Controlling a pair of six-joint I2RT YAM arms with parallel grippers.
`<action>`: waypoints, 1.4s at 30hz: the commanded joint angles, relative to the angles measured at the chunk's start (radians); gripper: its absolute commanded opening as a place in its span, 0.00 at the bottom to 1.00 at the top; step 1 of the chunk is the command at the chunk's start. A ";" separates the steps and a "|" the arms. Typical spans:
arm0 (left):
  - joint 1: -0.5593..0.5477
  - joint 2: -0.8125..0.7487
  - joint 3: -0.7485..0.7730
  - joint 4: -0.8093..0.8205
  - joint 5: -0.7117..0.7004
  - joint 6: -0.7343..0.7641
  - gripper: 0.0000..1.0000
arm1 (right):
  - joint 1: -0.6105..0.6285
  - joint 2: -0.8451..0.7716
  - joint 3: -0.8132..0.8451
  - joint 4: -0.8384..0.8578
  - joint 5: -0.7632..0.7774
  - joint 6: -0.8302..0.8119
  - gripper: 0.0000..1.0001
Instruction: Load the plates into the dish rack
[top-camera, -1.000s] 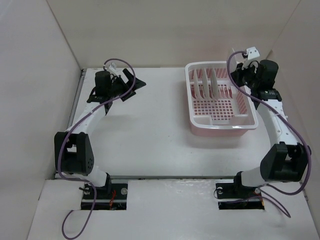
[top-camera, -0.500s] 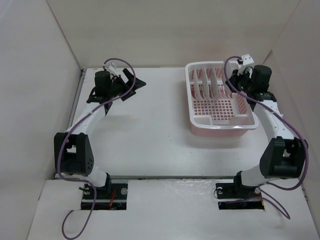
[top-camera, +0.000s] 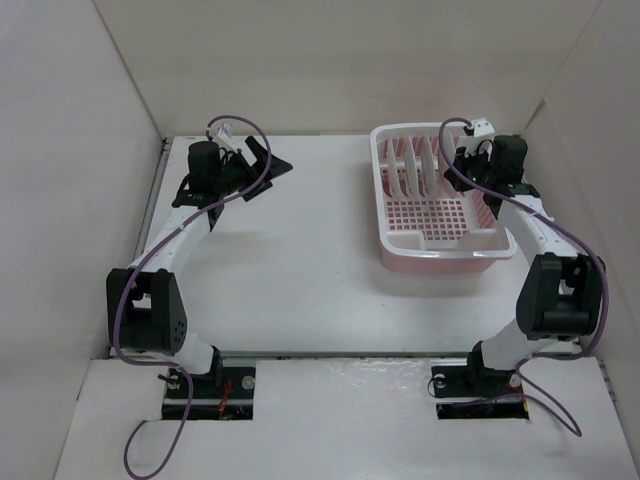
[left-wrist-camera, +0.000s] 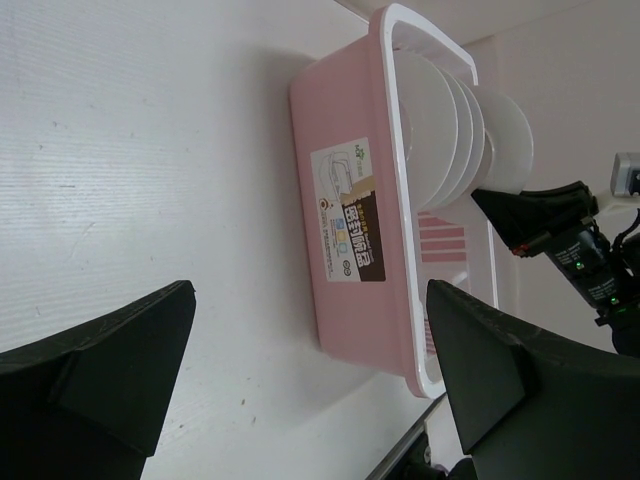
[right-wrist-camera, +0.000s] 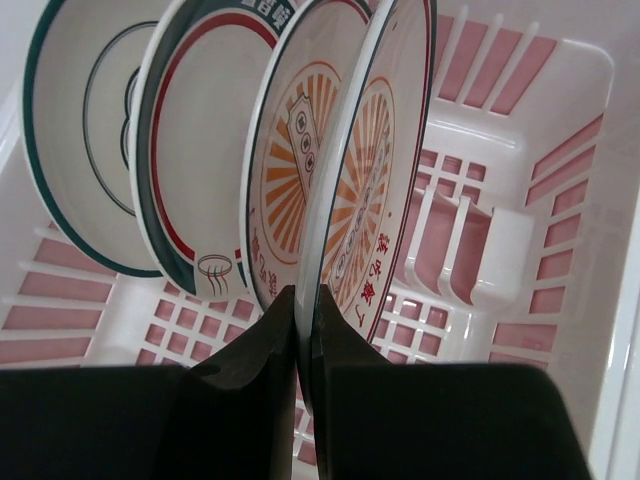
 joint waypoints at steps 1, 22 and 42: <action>0.002 -0.054 -0.010 0.053 0.019 0.019 1.00 | 0.006 0.006 0.040 0.076 0.006 0.005 0.00; 0.002 -0.005 0.000 0.053 0.058 0.019 1.00 | 0.006 0.084 0.086 0.019 0.075 0.005 0.12; 0.002 0.034 0.000 0.071 0.067 0.010 1.00 | 0.006 0.121 0.137 0.008 0.103 0.005 0.18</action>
